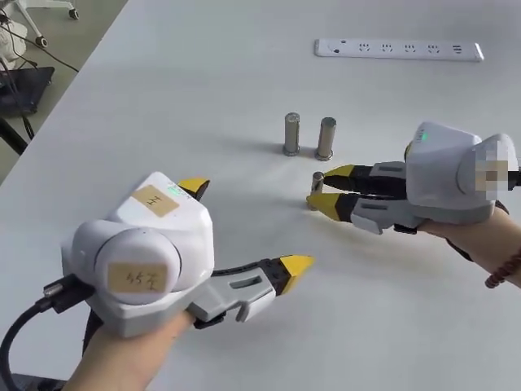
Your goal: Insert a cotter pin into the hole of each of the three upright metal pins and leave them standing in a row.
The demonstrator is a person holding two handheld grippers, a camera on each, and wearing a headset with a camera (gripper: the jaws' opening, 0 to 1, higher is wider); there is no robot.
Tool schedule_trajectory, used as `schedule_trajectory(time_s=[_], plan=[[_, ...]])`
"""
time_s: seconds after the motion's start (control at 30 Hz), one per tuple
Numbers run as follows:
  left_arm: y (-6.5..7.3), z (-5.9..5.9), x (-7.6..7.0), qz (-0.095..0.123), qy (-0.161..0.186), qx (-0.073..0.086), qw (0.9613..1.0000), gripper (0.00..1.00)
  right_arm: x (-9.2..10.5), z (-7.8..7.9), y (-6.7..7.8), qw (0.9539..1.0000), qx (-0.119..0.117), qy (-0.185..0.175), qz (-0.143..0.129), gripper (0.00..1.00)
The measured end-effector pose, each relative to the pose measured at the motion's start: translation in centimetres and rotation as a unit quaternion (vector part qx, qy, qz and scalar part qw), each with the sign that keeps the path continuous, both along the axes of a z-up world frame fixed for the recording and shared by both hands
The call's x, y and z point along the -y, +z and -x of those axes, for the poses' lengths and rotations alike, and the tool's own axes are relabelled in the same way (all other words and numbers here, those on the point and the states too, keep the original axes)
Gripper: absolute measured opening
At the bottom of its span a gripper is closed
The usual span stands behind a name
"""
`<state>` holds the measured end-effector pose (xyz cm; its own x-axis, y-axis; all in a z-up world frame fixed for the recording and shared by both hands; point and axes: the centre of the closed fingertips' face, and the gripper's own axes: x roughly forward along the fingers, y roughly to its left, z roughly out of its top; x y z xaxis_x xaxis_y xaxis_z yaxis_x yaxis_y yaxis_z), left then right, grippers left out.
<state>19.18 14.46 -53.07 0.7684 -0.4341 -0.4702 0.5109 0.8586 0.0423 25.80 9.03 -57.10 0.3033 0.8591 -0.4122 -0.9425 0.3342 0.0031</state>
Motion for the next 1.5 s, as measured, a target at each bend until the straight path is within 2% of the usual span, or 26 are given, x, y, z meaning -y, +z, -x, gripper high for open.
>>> schedule_trajectory(time_s=[0.07, 0.17, 0.3, 0.37, 0.47, 0.63, 0.7, 0.8, 0.87, 0.9, 0.97, 1.07, 1.17, 1.27, 1.37, 1.5], plan=[[0.0, 0.0, 0.1, 0.003, -0.001, -0.002, 1.0000, 0.88, 0.4, 0.0, 0.3, 0.9999, -0.010, -0.009, -0.002, 0.18], [-0.3, 0.1, 0.2, 0.005, -0.003, -0.011, 0.9999, 0.90, 1.2, -0.1, 0.6, 0.9998, -0.007, -0.017, 0.004, 0.20], [0.1, 0.1, 0.5, 0.014, -0.005, -0.004, 0.9999, 0.92, 2.8, -0.2, 1.1, 0.9993, -0.008, -0.033, 0.013, 0.20], [0.2, 0.1, 0.6, 0.016, -0.007, -0.004, 0.9998, 0.92, 4.1, -0.8, 1.1, 0.9988, -0.007, -0.046, 0.017, 0.21], [0.3, 0.2, 0.7, 0.017, -0.008, -0.002, 0.9998, 0.92, 5.8, -1.1, 1.1, 0.9961, -0.035, -0.077, 0.026, 0.21], [0.4, 0.2, 0.8, 0.013, -0.011, 0.001, 0.9999, 0.92, 7.8, -1.7, 1.6, 0.9945, -0.029, -0.092, 0.041, 0.17], [0.4, 0.2, 0.8, 0.013, -0.011, 0.001, 0.9999, 0.92, 8.7, -1.9, 1.6, 0.9932, -0.027, -0.100, 0.053, 0.17], [0.5, 0.2, 0.8, 0.014, -0.012, 0.004, 0.9998, 0.91, 10.1, -2.7, 1.6, 0.9903, -0.007, -0.111, 0.084, 0.15], [0.6, 0.3, 0.9, 0.015, -0.013, 0.005, 0.9998, 0.91, 11.0, -3.0, 1.4, 0.9884, -0.005, -0.113, 0.101, 0.14], [0.6, 0.3, 0.9, 0.014, -0.014, 0.005, 0.9998, 0.90, 11.6, -3.3, 1.3, 0.9864, 0.003, -0.113, 0.119, 0.14], [0.7, 0.4, 1.0, 0.014, -0.016, 0.006, 0.9998, 0.89, 12.6, -4.1, 1.0, 0.9848, 0.013, -0.109, 0.135, 0.13], [0.9, 0.4, 1.0, 0.013, -0.017, 0.012, 0.9997, 0.88, 13.9, -4.8, 0.7, 0.9817, 0.020, -0.103, 0.159, 0.11], [0.9, 0.4, 1.0, 0.013, -0.018, 0.011, 0.9997, 0.87, 14.6, -5.4, 0.6, 0.9784, 0.028, -0.096, 0.181, 0.11], [0.9, 0.4, 0.9, 0.012, -0.017, 0.012, 0.9997, 0.86, 15.2, -6.3, 0.4, 0.9778, 0.025, -0.095, 0.185, 0.10], [0.8, 0.4, 0.8, 0.011, -0.014, 0.010, 0.9998, 0.86, 15.9, -6.8, -0.3, 0.9739, 0.025, -0.093, 0.206, 0.10], [0.9, 0.2, 0.5, 0.013, -0.008, 0.012, 0.9998, 0.86, 16.5, -7.0, -1.3, 0.9680, 0.014, -0.095, 0.232, 0.09]])
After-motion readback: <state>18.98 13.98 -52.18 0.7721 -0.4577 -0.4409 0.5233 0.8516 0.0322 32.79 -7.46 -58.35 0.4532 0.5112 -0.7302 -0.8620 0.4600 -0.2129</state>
